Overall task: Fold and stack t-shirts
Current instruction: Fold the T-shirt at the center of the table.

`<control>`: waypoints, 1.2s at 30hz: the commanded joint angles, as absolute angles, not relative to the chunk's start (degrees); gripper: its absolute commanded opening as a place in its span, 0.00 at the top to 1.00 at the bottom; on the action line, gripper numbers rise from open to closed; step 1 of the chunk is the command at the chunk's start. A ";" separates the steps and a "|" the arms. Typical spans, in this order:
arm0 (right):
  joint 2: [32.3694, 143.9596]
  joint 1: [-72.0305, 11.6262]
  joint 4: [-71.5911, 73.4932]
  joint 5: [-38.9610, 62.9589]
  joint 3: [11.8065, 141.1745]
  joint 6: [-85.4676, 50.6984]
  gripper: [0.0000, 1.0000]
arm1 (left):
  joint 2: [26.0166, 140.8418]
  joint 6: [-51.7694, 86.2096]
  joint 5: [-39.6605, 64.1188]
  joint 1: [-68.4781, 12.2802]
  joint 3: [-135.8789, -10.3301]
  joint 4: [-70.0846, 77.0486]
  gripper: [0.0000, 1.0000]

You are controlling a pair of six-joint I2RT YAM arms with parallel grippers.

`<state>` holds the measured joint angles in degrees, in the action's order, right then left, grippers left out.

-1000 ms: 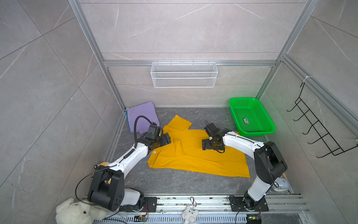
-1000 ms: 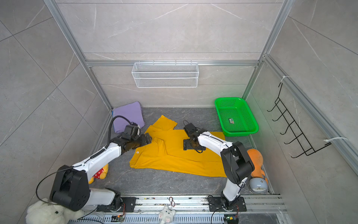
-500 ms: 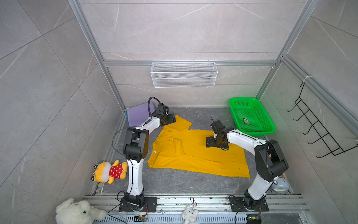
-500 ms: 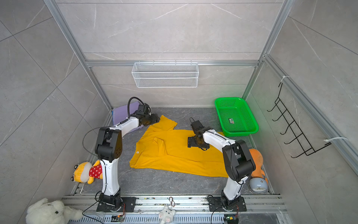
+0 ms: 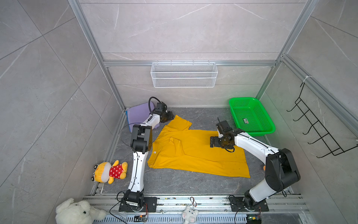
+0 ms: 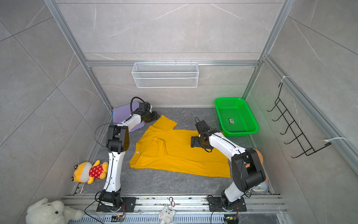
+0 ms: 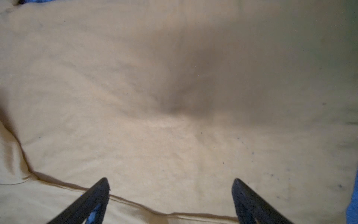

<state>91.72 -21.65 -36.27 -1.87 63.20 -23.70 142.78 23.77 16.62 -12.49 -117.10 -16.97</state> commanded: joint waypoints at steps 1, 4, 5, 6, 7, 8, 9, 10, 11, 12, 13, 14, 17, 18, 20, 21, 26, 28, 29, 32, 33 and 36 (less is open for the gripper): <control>89.65 -21.14 -38.02 -2.11 62.01 -22.94 0.01 | 144.05 20.82 18.30 -13.40 -119.27 -20.44 0.42; 89.38 -20.98 -38.06 -2.11 61.81 -22.85 0.01 | 144.59 19.59 17.21 -13.74 -119.59 -21.53 0.48; 89.24 -20.92 -38.13 -2.11 61.85 -22.85 0.01 | 144.90 19.22 16.87 -13.82 -119.92 -21.99 0.49; 89.14 -20.90 -38.14 -2.15 61.88 -22.85 0.01 | 145.30 18.76 16.43 -14.02 -120.37 -22.72 0.51; 89.11 -20.87 -38.22 -2.12 61.93 -22.85 0.01 | 145.60 18.33 16.27 -14.07 -120.74 -23.26 0.52; 89.04 -20.88 -38.23 -2.14 61.89 -22.79 0.01 | 145.75 17.98 15.89 -14.26 -121.06 -23.54 0.54; 89.00 -20.89 -38.30 -2.11 61.88 -22.76 0.01 | 146.14 17.83 15.43 -14.33 -121.72 -24.35 0.57; 88.93 -20.80 -38.36 -2.19 61.89 -22.76 0.01 | 146.44 17.64 15.24 -14.47 -122.41 -24.80 0.59; 88.92 -20.82 -38.41 -2.27 61.87 -22.76 0.01 | 146.58 17.52 14.81 -14.57 -122.96 -25.19 0.59; 88.94 -20.69 -38.41 -2.27 61.92 -22.80 0.01 | 146.84 17.41 14.23 -14.70 -123.60 -25.74 0.61; 88.94 -20.66 -38.41 -2.28 61.88 -22.76 0.01 | 147.17 17.40 13.79 -14.68 -124.23 -26.35 0.62; 88.81 -20.60 -38.49 -2.29 61.79 -22.76 0.01 | 147.56 17.36 13.23 -14.84 -125.18 -27.27 0.66; 88.52 -20.51 -38.40 -2.29 61.49 -22.76 0.01 | 149.08 16.60 10.22 -15.53 -128.48 -31.26 0.71; 88.43 -20.44 -38.41 -2.33 61.37 -22.76 0.01 | 149.58 16.32 9.36 -15.81 -129.66 -32.89 0.72; 88.25 -20.29 -38.41 -2.37 61.22 -22.76 0.01 | 150.57 15.41 7.62 -16.38 -131.78 -35.65 0.72; 88.18 -20.20 -38.41 -2.42 61.15 -22.76 0.01 | 150.87 14.92 5.98 -16.81 -132.79 -37.14 0.74; 87.46 -19.82 -38.41 -2.55 60.91 -22.70 0.01 | 151.88 13.65 1.41 -18.05 -134.92 -41.15 0.81; 87.29 -19.61 -38.49 -2.63 60.83 -22.59 0.01 | 152.06 13.28 0.84 -18.32 -134.92 -41.81 0.82; 87.16 -19.48 -38.50 -2.66 60.78 -22.53 0.01 | 152.22 13.12 0.73 -18.45 -134.86 -42.04 0.85; 86.97 -18.96 -38.50 -2.73 60.65 -22.24 0.01 | 152.27 13.04 0.79 -18.54 -134.86 -42.07 1.00; 86.98 -18.62 -38.41 -2.73 60.72 -22.08 0.01 | 152.06 12.95 0.75 -18.54 -134.78 -41.91 1.00; 87.64 -17.58 -38.23 -2.66 61.32 -21.80 0.01 | 149.93 12.49 -1.29 -18.46 -133.63 -41.30 1.00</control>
<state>88.38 -18.33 -37.06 -1.93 61.41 -23.03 150.26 13.98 1.17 -18.46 -134.56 -36.69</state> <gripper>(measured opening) 0.988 0.042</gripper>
